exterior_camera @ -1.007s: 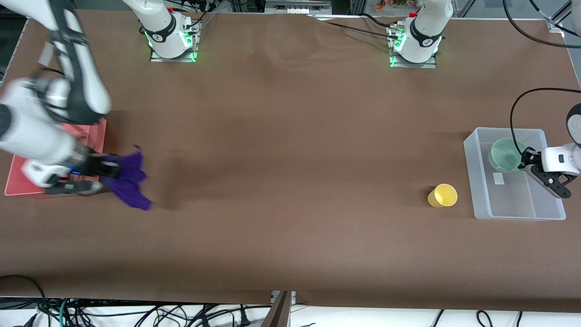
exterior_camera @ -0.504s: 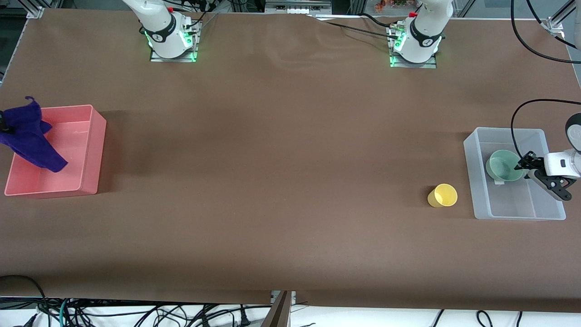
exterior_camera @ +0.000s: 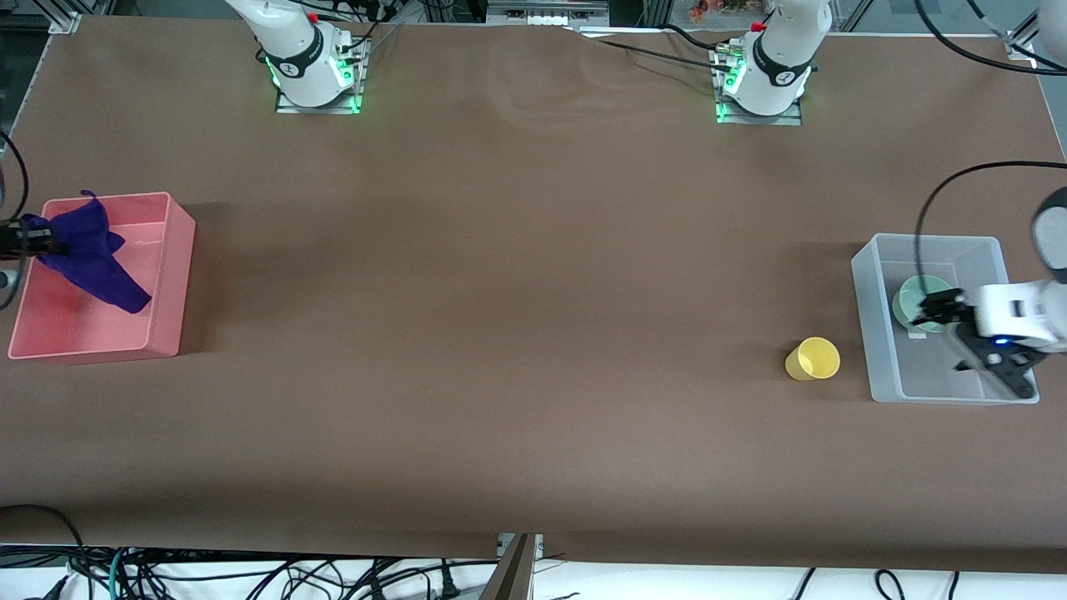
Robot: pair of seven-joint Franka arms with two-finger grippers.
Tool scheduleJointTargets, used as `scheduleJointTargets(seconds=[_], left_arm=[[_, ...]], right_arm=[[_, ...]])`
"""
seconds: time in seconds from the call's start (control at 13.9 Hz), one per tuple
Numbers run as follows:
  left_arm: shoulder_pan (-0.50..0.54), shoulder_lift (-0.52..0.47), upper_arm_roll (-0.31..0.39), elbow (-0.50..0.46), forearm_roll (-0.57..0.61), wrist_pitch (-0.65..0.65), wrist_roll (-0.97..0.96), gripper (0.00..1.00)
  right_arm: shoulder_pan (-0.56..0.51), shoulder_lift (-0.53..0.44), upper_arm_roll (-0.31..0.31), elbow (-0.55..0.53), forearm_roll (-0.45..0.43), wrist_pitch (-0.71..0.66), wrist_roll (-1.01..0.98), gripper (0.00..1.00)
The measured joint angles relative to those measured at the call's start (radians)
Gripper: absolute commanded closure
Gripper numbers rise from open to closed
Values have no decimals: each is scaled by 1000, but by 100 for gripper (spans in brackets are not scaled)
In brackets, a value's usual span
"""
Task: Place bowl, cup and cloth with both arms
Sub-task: 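Reach the yellow cup with the left gripper while the right gripper releases the cloth, then grasp the yellow cup with the left gripper and lower it into the bowl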
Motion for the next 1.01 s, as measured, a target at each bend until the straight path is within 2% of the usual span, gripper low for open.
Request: scheduleJointTargets(seconds=[0.07,0.14,0.29,0.5,0.72,0.79,0.86,1.01], left_arm=[[-47,13,1,-1,17,10,-43,0],[-78,34,3,-2,42,47,-72,0],[-88,96,8,-3,90,170,-85,0],[-71,178,17,-3,99,232,-79,3],[-70,224,19,-3,99,249,-78,23],[-70,236,19,-4,99,249,-78,55],[-71,249,19,-4,99,250,-78,100],[-71,266,18,-5,99,250,-77,100]], right_arm=[[0,4,0,-22,5,18,-2,61],[-1,9,0,-36,8,28,-2,1],[-3,14,-1,-44,11,38,-2,0],[-1,-5,1,-12,40,38,-2,0],[12,-43,28,101,64,-66,49,0],[19,-55,55,146,64,-121,116,0],[25,-65,90,185,64,-170,188,0],[33,-91,177,234,41,-234,315,0]])
